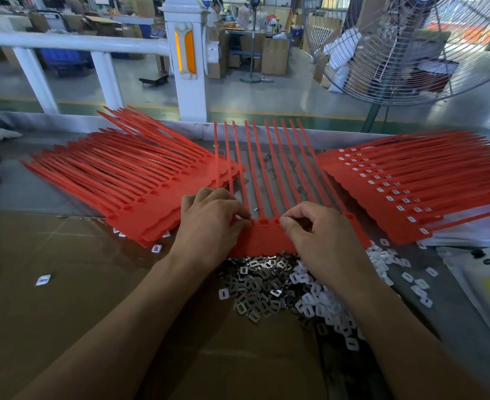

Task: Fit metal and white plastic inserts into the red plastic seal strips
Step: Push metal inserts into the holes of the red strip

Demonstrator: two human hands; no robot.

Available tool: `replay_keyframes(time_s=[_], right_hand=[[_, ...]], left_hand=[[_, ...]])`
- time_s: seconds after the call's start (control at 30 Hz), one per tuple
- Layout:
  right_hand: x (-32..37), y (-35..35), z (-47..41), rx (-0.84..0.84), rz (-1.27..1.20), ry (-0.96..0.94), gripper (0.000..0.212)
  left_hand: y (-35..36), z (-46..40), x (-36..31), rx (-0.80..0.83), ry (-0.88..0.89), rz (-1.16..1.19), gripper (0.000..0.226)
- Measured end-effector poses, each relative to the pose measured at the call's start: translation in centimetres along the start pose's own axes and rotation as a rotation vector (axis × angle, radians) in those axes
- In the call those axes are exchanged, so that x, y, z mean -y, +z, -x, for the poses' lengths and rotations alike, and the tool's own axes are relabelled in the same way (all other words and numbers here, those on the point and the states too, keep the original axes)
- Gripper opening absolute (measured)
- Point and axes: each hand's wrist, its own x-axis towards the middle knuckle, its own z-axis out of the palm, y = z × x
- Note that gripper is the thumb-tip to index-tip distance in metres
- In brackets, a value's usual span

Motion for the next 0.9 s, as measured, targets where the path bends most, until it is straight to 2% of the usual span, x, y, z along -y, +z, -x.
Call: replay_keyframes(time_s=[0.17,0.3,0.47,0.53,0.7,0.77,0.9], right_hand=[[0.1,-0.2,0.1,0.016,0.006,-0.035,0.01],[0.5,-0.6,0.4,0.168,0.039,-0.164,0.006],[1.0,-0.1,0.7,0.376,0.248,-0.318,0.027],[1.0,0.1,0.8,0.386,0.292,-0.321,0.025],[0.9,0.2,0.9,0.364,0.275,-0.353,0.002],[0.9,0.2,0.8,0.364,0.266,-0.355,0.003],[0.9,0.2,0.8,0.402,0.279,-0.355,0.017]], left_hand=[[-0.3,0.1,-0.1,0.016,0.005,0.013,0.013],[-1.0,0.6,0.1,-0.012,0.019,0.033,0.02],[-1.7,1.0,0.1,-0.06,0.0,0.065,0.022],[-1.9,1.1,0.1,-0.08,-0.005,0.076,0.021],[-2.0,1.1,0.0,-0.091,0.002,0.087,0.02],[-2.0,1.2,-0.1,-0.093,0.009,0.097,0.019],[-2.0,1.2,-0.1,-0.106,0.013,0.101,0.02]])
